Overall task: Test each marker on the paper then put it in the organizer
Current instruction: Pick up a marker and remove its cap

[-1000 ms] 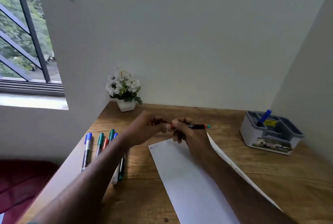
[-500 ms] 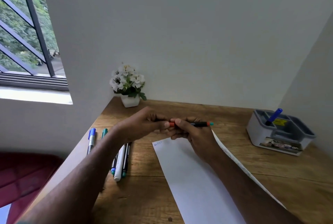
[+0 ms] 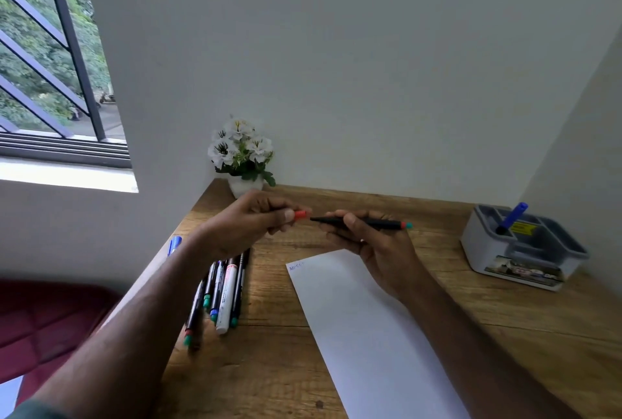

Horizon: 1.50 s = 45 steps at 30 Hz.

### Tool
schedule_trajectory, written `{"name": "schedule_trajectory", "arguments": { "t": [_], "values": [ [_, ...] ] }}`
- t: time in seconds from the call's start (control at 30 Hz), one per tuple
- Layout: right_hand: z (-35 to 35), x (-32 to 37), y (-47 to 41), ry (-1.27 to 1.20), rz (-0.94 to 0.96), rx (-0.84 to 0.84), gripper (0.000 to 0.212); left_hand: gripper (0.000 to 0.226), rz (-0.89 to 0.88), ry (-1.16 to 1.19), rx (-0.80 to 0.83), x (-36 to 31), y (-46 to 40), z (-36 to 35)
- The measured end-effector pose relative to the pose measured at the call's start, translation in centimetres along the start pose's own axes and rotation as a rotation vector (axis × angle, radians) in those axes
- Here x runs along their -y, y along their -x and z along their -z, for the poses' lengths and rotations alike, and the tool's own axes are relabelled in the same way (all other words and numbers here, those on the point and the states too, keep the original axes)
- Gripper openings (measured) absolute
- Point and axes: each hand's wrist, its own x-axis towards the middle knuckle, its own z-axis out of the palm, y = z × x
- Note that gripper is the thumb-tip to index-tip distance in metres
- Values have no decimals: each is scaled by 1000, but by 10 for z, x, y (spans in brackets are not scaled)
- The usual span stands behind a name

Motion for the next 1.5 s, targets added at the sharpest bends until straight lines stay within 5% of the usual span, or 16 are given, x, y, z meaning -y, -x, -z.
{"name": "schedule_trajectory", "arguments": {
  "t": [0.07, 0.27, 0.4, 0.73, 0.97, 1.5],
  "values": [
    [-2, -2, -1, 70, -10, -51, 39, 19, -7, -148, -26, -4, -2, -3],
    [9, -11, -1, 123, -5, -164, 23, 34, 102, -417, -125, 1, -6, -10],
    [5, -23, 7, 307, -84, -117, 29, 33, 226, -734, -17, -1, -6, -16],
    [-13, -18, 13, 965, -31, -43, 10, 37, 388, -787, 130, -7, -7, -21],
    [-24, -32, 6, 849, -64, -87, 28, 40, 387, -805, 127, 2, -6, -15],
    [-16, -30, 4, 859, -74, -42, 21, 40, 373, -753, 144, 14, -11, -10]
  ]
}}
